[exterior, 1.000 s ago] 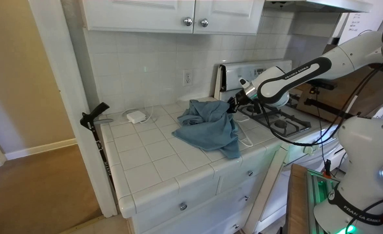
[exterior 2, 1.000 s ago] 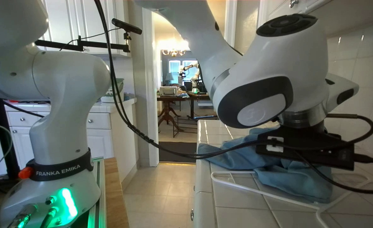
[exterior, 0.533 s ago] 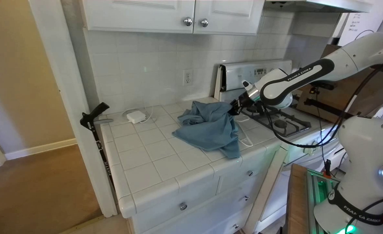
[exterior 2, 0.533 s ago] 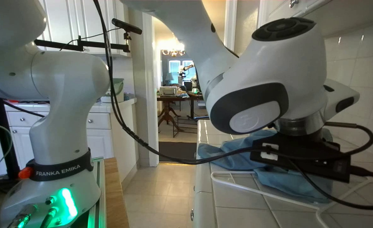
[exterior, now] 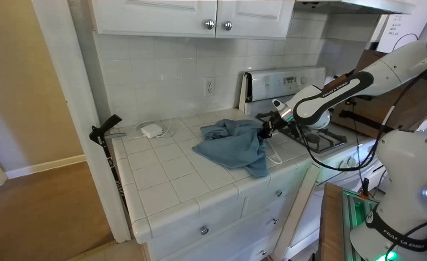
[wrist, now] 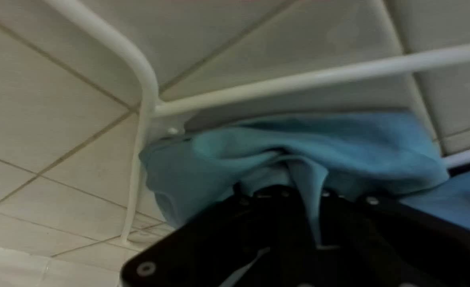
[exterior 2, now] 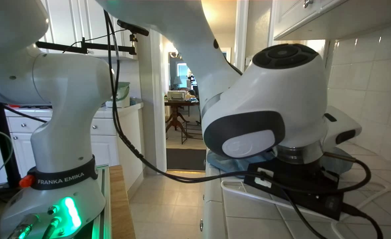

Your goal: Put the blue object on the coat hanger

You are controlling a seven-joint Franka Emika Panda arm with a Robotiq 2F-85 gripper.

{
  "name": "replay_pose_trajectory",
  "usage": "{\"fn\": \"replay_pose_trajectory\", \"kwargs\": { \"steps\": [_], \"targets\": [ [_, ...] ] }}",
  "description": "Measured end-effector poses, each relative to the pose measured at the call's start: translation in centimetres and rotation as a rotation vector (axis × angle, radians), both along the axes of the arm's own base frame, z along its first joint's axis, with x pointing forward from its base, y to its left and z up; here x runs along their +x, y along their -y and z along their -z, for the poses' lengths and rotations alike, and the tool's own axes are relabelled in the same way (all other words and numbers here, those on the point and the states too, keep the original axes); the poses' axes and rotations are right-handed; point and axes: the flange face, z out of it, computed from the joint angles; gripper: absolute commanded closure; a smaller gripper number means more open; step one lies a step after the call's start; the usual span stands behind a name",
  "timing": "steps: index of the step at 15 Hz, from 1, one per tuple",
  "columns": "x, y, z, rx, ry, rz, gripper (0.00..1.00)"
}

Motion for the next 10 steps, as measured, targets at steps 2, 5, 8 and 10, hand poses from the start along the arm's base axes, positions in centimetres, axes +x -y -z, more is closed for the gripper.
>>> {"fn": "replay_pose_trajectory", "kwargs": {
  "steps": [2,5,8,10],
  "targets": [
    [-0.13,-0.01,0.18,0.003,0.001,0.008,0.99],
    [-0.11,-0.04,0.17,0.001,0.001,0.010,0.99],
    [-0.08,-0.07,0.12,-0.005,-0.002,0.007,0.99],
    [-0.09,-0.04,0.09,-0.011,-0.006,0.006,0.99]
  ]
}}
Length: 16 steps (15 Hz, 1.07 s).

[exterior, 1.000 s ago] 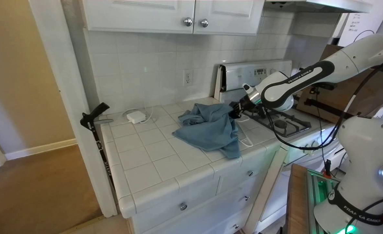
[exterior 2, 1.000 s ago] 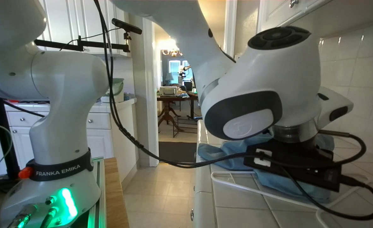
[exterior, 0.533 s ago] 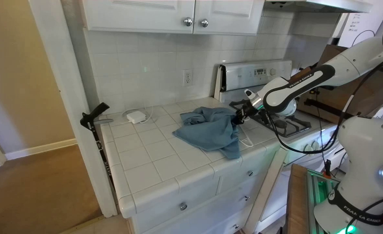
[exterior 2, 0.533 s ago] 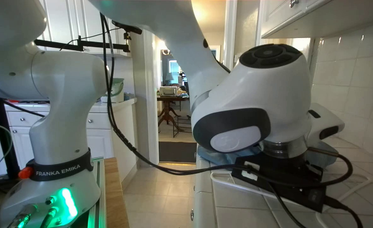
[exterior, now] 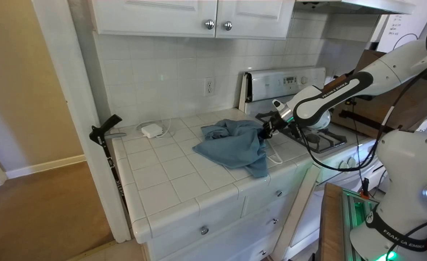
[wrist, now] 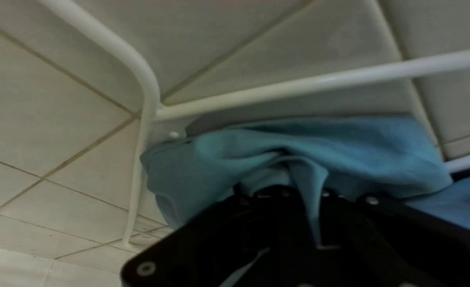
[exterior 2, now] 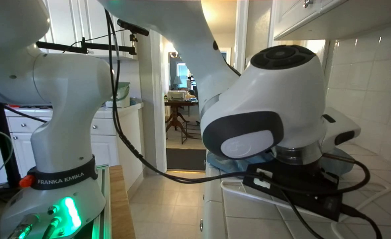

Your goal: Put the blue object on the coat hanger

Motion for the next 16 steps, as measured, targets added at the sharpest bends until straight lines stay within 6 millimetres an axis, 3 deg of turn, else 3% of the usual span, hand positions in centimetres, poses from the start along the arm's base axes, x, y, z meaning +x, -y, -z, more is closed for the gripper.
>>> {"fn": "replay_pose_trajectory", "kwargs": {
  "steps": [9,10,11,13,16],
  "targets": [
    [-0.54,0.69,-0.37,-0.042,-0.032,0.003,0.99],
    [-0.54,0.69,-0.41,-0.046,-0.036,0.001,0.94],
    [-0.54,0.68,-0.46,-0.049,-0.040,-0.002,0.70],
    [-0.49,0.61,-0.52,-0.058,-0.047,-0.005,0.67],
    [-0.18,0.32,-0.88,-0.070,-0.042,-0.006,0.45]
  ]
}}
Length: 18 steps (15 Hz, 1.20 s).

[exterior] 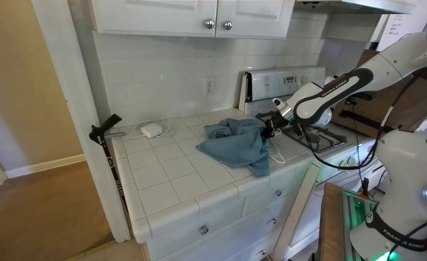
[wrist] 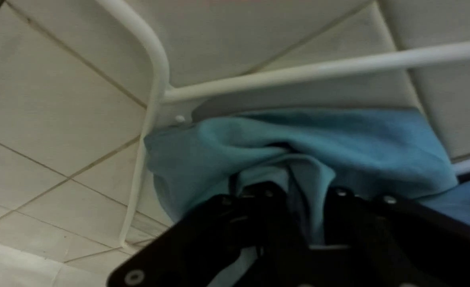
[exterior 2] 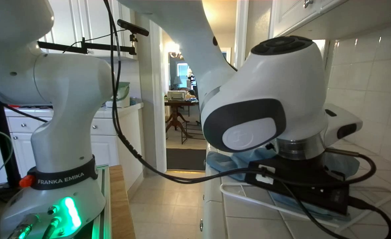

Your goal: Put the blue object on the coat hanger

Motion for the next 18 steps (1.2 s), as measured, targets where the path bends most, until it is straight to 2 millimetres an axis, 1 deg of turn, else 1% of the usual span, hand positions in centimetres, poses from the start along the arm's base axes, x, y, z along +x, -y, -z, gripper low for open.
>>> {"fn": "replay_pose_trajectory", "kwargs": {
  "steps": [3,6,8,10,13,15,18],
  "targets": [
    [0.9,-0.8,-1.5,0.004,0.009,0.031,0.25],
    [1.9,-2.2,-4.3,0.005,-0.004,0.092,0.03],
    [2.3,-3.3,-6.3,0.005,-0.021,0.129,0.00],
    [2.5,-4.3,-8.0,0.010,-0.042,0.183,0.00],
    [2.7,-5.7,-10.1,0.019,-0.068,0.300,0.00],
    [2.8,-6.5,-10.8,0.021,-0.087,0.394,0.00],
    [3.1,-7.8,-11.3,0.043,-0.105,0.543,0.00]
  ]
}}
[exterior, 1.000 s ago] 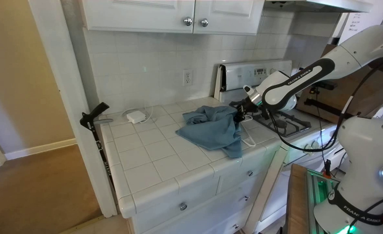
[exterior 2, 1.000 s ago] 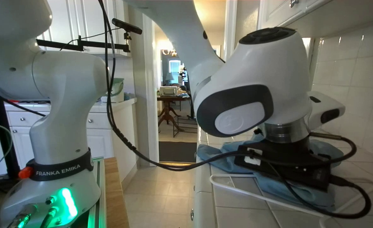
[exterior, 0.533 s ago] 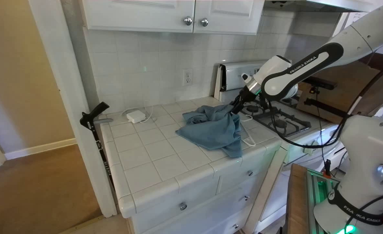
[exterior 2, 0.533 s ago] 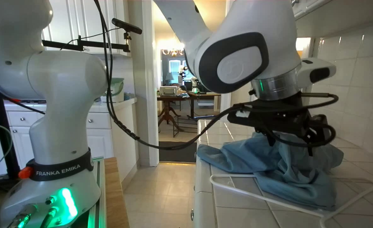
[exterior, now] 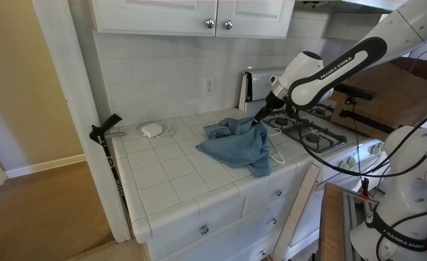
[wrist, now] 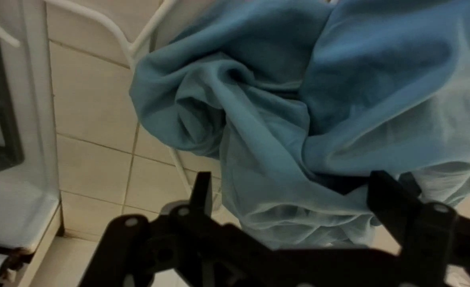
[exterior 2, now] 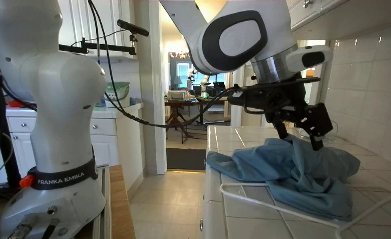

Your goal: Put the blue object on the coat hanger

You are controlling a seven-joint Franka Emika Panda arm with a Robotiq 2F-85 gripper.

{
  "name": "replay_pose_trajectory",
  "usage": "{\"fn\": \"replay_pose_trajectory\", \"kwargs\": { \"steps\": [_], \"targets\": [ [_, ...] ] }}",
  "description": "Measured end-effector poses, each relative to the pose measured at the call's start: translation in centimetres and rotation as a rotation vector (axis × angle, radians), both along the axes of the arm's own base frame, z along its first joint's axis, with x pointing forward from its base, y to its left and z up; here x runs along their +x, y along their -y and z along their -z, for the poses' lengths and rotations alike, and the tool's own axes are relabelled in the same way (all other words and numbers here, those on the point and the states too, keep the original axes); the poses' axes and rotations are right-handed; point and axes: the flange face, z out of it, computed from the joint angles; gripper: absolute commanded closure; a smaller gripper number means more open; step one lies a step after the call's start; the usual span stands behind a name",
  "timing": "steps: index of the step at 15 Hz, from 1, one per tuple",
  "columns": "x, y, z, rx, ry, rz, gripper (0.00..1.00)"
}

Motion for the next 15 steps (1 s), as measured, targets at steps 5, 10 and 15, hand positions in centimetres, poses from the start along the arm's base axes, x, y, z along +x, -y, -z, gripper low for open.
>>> {"fn": "replay_pose_trajectory", "kwargs": {
  "steps": [5,10,15],
  "targets": [
    [1.5,-2.3,-0.8,0.066,0.014,0.265,0.00],
    [2.8,-3.4,-4.4,0.008,-0.041,0.480,0.00],
    [2.6,-4.8,-5.8,-0.024,-0.063,0.524,0.00]
  ]
}}
